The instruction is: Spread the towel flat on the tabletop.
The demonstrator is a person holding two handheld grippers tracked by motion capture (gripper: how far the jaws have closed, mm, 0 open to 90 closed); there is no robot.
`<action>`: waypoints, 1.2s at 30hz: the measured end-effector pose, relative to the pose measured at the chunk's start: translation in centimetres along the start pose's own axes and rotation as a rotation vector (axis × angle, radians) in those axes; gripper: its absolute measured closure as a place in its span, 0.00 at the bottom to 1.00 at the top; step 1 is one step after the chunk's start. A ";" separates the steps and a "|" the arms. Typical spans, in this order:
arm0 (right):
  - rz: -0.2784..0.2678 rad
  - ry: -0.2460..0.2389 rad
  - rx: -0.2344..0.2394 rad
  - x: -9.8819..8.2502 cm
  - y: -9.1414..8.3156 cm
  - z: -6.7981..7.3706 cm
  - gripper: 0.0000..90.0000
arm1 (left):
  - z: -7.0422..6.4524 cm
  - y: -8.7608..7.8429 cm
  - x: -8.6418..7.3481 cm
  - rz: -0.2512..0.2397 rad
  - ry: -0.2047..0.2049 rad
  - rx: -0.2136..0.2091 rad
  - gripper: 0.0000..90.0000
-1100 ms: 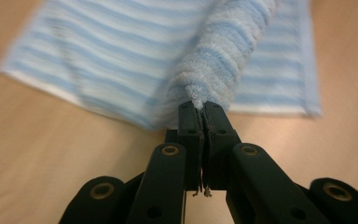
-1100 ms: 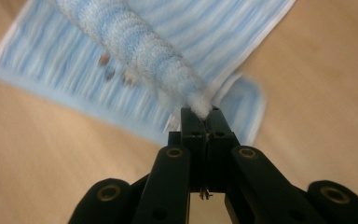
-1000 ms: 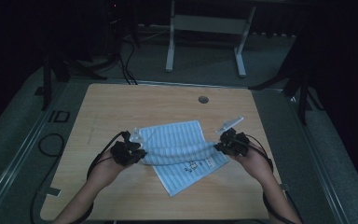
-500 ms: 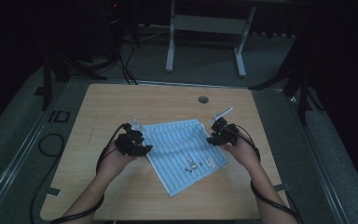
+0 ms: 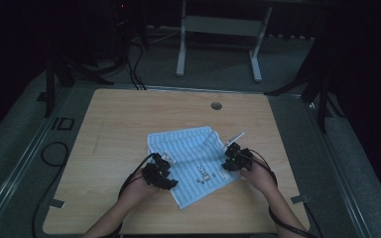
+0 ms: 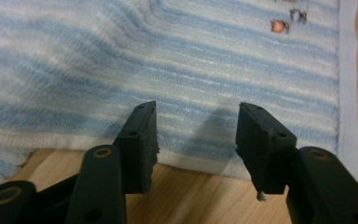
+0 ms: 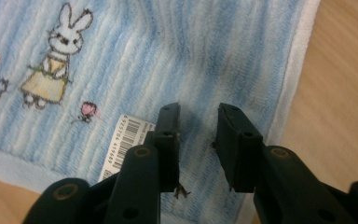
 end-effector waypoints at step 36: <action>-0.120 -0.134 0.051 -6.3 -6.1 10.3 0.76 | -1.6 -5.6 -3.7 0.043 0.128 -0.077 0.55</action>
Point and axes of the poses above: each handheld gripper's, and its own axes: y roughly forward along the jaws, x roughly out of its top, z roughly to its left, the point moved 2 cm from there along y, roughly forward along the jaws, and after that the axes turned 3 degrees about x, right-handed, at the moved point
